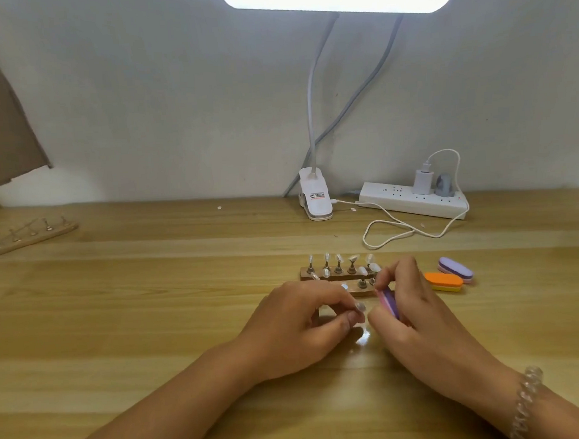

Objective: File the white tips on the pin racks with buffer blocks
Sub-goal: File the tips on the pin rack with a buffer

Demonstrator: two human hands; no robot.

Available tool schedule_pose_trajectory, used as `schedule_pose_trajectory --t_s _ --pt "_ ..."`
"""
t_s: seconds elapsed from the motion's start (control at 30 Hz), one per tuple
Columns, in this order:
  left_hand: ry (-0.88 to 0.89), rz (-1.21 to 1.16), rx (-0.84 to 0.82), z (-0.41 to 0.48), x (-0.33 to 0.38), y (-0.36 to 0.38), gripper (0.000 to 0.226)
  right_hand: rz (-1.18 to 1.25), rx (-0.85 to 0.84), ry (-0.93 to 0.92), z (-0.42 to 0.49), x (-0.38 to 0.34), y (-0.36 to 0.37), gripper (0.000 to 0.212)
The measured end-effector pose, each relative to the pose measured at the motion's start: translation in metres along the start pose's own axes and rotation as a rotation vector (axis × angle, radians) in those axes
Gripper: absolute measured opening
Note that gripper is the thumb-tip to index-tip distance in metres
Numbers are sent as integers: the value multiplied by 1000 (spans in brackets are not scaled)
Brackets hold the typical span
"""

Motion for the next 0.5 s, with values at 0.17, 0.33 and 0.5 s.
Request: schedule_pose_trajectory --t_s 0.17,0.33,0.5 --pt "-31 -31 -6 0 -2 -2 18 52 -29 -157 -5 -15 6 28" --pt "-83 -128 32 0 -4 -6 11 127 -4 -226 -4 -22 1 32" --pt "-84 -204 50 1 -2 -10 15 160 37 -225 -2 -24 -3 47"
Point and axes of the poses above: each hand's wrist, its own z-axis towards the middle knuckle, its own y-axis out of the palm, x = y × z, the point moved 8 cm from there along z, towards the middle knuckle, and after that the axes turned 4 degrees about x, right-handed, at the moved point
